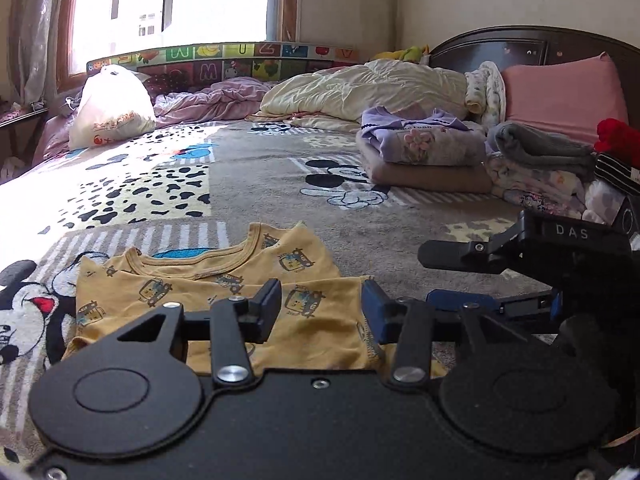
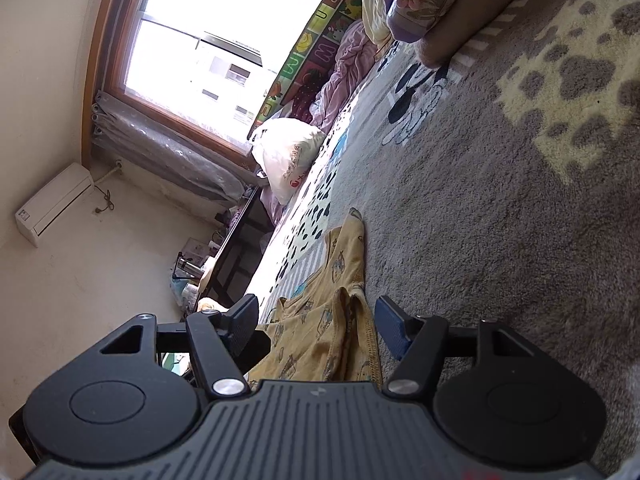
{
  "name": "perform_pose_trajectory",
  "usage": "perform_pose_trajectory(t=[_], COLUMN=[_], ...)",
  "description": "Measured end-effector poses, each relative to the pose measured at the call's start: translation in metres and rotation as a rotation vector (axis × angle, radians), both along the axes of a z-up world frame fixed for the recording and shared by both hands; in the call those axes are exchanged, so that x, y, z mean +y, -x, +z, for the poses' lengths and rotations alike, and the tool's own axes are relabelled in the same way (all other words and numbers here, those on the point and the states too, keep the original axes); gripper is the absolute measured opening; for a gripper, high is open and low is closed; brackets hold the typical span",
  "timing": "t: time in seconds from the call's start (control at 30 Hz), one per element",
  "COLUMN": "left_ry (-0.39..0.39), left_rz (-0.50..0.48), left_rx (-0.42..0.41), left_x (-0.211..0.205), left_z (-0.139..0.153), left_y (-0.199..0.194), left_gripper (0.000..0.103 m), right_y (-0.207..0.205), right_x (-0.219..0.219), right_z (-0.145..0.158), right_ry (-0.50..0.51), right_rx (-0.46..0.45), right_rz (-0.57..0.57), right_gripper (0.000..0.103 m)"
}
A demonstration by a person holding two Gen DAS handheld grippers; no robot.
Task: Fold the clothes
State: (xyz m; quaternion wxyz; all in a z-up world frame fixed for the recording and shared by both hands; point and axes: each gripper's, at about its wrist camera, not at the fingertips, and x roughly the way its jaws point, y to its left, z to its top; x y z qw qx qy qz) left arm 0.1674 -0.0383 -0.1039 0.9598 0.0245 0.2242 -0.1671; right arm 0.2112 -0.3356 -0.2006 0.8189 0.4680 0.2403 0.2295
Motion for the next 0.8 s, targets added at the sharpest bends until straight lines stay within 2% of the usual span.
perform_pose_trajectory(t=[0.13, 0.2, 0.27, 0.47, 0.53, 0.63, 0.7, 0.73, 0.8], left_ry=[-0.050, -0.086, -0.122, -0.149, -0.151, -0.248, -0.268, -0.275, -0.291], left_rz=[0.136, 0.194, 0.239, 0.177, 0.128, 0.063, 0.045, 0.035, 0.014], left_rx=[-0.009, -0.006, -0.005, -0.001, 0.002, -0.004, 0.002, 0.005, 0.007], left_x=[0.056, 0.081, 0.103, 0.123, 0.125, 0.117, 0.115, 0.114, 0.112], left_z=[-0.005, -0.010, -0.014, -0.021, -0.023, -0.030, -0.036, -0.038, -0.042], left_y=[0.015, 0.018, 0.020, 0.005, 0.000, -0.009, -0.016, -0.020, -0.026], left_gripper=[0.043, 0.036, 0.035, 0.035, 0.035, 0.035, 0.035, 0.033, 0.023], right_y=[-0.001, -0.001, -0.001, -0.006, -0.009, -0.012, -0.014, -0.015, -0.015], right_x=[0.011, 0.017, 0.026, 0.060, 0.070, 0.082, 0.087, 0.090, 0.090], right_z=[0.006, 0.009, 0.014, 0.024, 0.024, 0.025, 0.027, 0.028, 0.030], right_ry=[0.067, 0.096, 0.141, 0.311, 0.359, 0.403, 0.432, 0.444, 0.443], right_rx=[-0.020, -0.031, -0.046, -0.053, -0.036, -0.026, -0.020, -0.017, -0.015], right_rz=[0.034, 0.055, 0.081, 0.141, 0.153, 0.168, 0.174, 0.177, 0.177], right_gripper=[0.062, 0.062, 0.061, 0.053, 0.045, 0.035, 0.026, 0.023, 0.013])
